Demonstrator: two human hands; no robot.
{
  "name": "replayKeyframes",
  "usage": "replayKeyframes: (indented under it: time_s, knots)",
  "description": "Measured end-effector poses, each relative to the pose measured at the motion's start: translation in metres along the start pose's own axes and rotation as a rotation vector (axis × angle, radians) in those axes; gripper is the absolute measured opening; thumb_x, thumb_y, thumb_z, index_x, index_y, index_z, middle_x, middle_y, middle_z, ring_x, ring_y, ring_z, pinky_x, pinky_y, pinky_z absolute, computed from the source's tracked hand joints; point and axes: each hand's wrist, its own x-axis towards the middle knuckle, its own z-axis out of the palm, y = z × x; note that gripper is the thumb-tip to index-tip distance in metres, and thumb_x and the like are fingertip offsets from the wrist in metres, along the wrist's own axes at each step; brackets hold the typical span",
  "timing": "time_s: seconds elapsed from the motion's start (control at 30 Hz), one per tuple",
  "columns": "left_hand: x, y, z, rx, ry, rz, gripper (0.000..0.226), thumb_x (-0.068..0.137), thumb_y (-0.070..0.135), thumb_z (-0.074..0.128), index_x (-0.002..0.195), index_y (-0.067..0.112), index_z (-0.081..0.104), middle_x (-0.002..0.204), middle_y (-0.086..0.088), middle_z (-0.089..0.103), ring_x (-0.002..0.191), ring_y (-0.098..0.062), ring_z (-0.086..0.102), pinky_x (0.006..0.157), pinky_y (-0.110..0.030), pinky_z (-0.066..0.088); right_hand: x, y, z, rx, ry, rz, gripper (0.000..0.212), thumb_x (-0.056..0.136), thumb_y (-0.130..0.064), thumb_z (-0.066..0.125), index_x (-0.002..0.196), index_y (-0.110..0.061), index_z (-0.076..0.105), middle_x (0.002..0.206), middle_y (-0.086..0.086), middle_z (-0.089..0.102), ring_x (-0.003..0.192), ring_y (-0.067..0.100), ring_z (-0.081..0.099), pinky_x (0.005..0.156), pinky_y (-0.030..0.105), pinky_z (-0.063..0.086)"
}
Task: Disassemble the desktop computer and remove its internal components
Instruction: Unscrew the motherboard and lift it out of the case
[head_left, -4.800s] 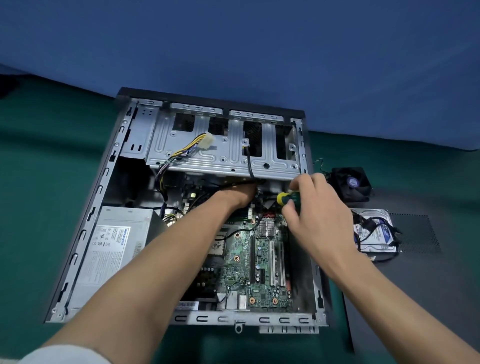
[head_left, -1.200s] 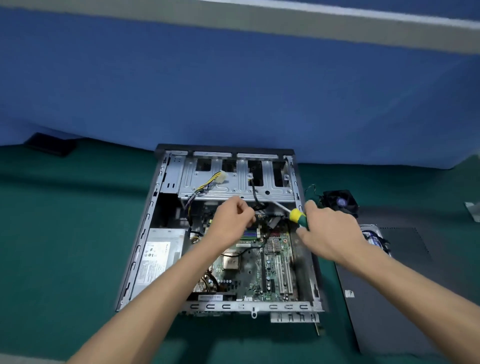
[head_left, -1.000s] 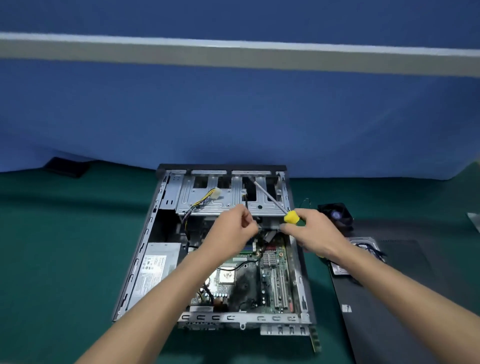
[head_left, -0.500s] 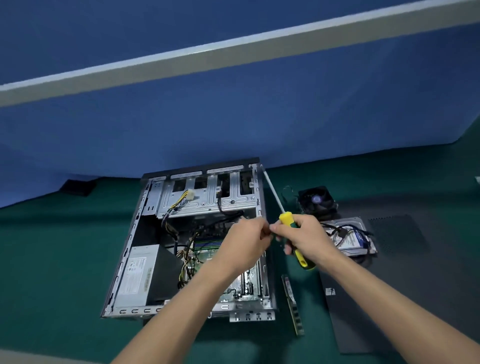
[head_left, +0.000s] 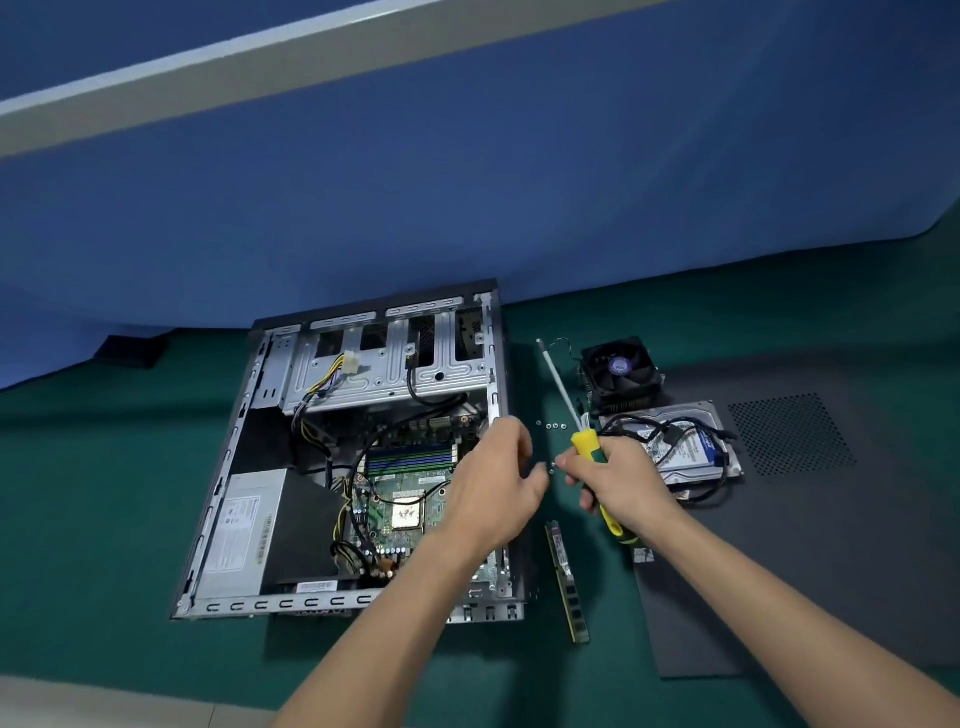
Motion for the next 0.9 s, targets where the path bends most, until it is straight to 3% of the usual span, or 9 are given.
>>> replayKeyframes:
  time_s: [0.1,0.17,0.37,0.6,0.7,0.9]
  knots:
    - [-0.001,-0.003,0.013,0.121,0.164,-0.004,0.022,0.087,0.026,0.049,0.075,0.020,0.032,0.068,0.004,0.038,0.054,-0.018,0.037,0.052,-0.031,0.027,0.014,0.027,0.008,-0.118,0.179,0.061,0.016,0.087,-0.020,0.063,0.071,-0.016,0.063,0.063,0.003,0.063,0.051,0.021,0.060,0.059,0.032,0.049]
    - [0.000,-0.004,0.018,0.117,0.247,-0.017,0.025,0.088,0.022,0.050,0.071,0.020,0.031,0.059,0.006,0.032,0.046,-0.008,0.028,0.048,-0.026,0.018,0.023,0.043,0.019,-0.265,0.248,0.109,0.018,0.087,-0.029,0.061,0.075,-0.016,0.062,0.073,0.007,0.067,0.070,0.029,0.065,0.067,0.033,0.050]
    - [0.001,-0.012,0.027,0.072,0.322,-0.171,0.031,0.091,0.026,0.040,0.063,0.022,0.028,0.052,0.006,0.030,0.042,-0.008,0.026,0.045,-0.025,0.014,0.051,0.057,0.055,-0.505,0.426,0.116,0.020,0.091,-0.034,0.056,0.082,-0.016,0.058,0.081,0.006,0.066,0.079,0.029,0.061,0.060,0.029,0.032]
    - [0.002,-0.015,0.028,0.050,0.293,-0.215,0.032,0.089,0.027,0.042,0.060,0.024,0.027,0.051,0.007,0.032,0.043,-0.005,0.028,0.044,-0.023,0.014,0.067,0.079,0.056,-0.644,0.428,0.157,0.021,0.093,-0.030,0.053,0.092,-0.011,0.061,0.089,0.010,0.068,0.087,0.031,0.063,0.065,0.030,0.037]
    - [0.004,-0.014,0.028,0.079,0.276,-0.192,0.030,0.087,0.026,0.045,0.061,0.021,0.031,0.053,0.005,0.035,0.042,-0.010,0.027,0.043,-0.024,0.013,0.071,0.078,0.052,-0.596,0.392,0.208,0.021,0.092,-0.030,0.054,0.091,-0.010,0.062,0.091,0.012,0.068,0.088,0.032,0.062,0.066,0.030,0.037]
    - [0.002,-0.012,0.025,0.044,0.236,-0.202,0.035,0.089,0.027,0.043,0.058,0.024,0.027,0.053,0.006,0.036,0.043,-0.005,0.030,0.044,-0.024,0.018,0.057,0.064,0.037,-0.439,0.331,0.201,0.020,0.090,-0.030,0.056,0.087,-0.010,0.062,0.090,0.015,0.068,0.087,0.035,0.062,0.073,0.034,0.048]
